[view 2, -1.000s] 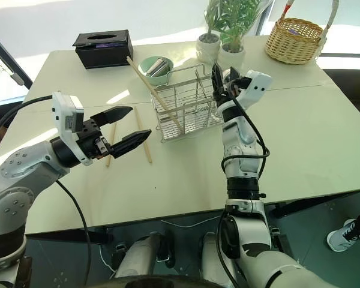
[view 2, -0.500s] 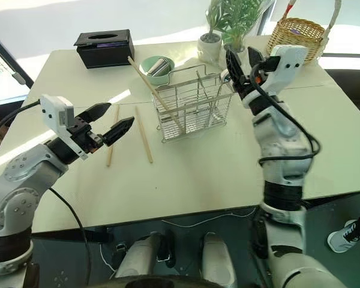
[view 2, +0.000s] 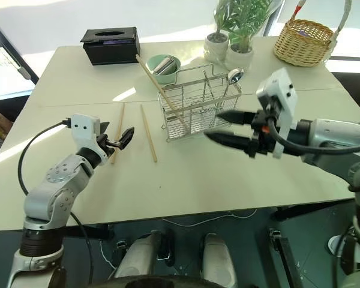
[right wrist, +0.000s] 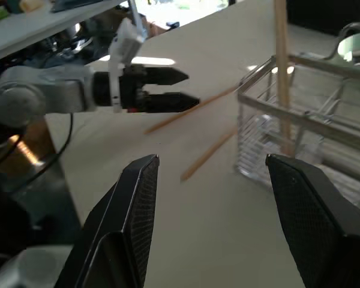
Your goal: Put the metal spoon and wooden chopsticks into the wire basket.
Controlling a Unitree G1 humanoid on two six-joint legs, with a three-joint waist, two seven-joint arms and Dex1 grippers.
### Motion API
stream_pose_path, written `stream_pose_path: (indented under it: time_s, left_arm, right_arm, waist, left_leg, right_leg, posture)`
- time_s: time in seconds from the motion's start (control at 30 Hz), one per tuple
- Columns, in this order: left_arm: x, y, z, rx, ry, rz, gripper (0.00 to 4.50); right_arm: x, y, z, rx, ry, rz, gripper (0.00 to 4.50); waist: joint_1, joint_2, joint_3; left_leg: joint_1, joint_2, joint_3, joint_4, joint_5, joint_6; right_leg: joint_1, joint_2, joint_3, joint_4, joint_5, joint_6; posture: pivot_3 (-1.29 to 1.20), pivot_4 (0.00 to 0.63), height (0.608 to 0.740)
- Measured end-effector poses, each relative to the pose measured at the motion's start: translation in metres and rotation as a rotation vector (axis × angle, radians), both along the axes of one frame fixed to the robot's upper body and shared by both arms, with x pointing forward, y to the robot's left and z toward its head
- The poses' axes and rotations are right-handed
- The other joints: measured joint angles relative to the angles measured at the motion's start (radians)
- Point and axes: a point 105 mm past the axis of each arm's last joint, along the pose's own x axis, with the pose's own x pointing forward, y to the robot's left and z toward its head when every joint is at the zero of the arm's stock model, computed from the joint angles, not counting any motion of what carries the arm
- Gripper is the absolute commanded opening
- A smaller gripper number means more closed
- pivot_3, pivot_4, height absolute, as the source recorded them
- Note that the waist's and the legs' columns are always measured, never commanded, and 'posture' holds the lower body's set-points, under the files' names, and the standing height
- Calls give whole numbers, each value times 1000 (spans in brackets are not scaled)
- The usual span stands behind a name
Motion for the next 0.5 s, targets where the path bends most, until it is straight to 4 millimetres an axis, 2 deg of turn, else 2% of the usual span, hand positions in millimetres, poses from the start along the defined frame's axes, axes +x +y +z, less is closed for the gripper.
stream_pose_path:
  time_s: [0.13, 0.33, 0.5]
  left_arm:
    - [4, -13, 0, -58, 12, -4, 4500]
    - [16, -23, -8, -12, 38, -1, 4500]
    - [32, -39, 6, -66, 35, 29, 4500]
  right_arm:
    - [-4, -2, -3, -17, 25, 22, 2918]
    - [0, -10, -10, -50, 12, -10, 2918]
    - [5, -8, -20, -53, 7, -10, 2918]
  waist:
    - [-2, -2, 1]
    - [-1, -3, 2]
    - [5, -4, 2]
  left_leg:
    - [0, 0, 0, 1, -1, 1]
    - [0, 0, 0, 1, -1, 1]
    - [-3, 0, 0, 5, -2, 3]
  right_leg:
    - [1, -1, -1, -2, 1, 1]
    - [2, -1, -2, -3, 1, 2]
    - [2, -1, -2, -3, 2, 4]
  posture:
    - [0, 150, 740]
    - [0, 150, 740]
    - [0, 150, 740]
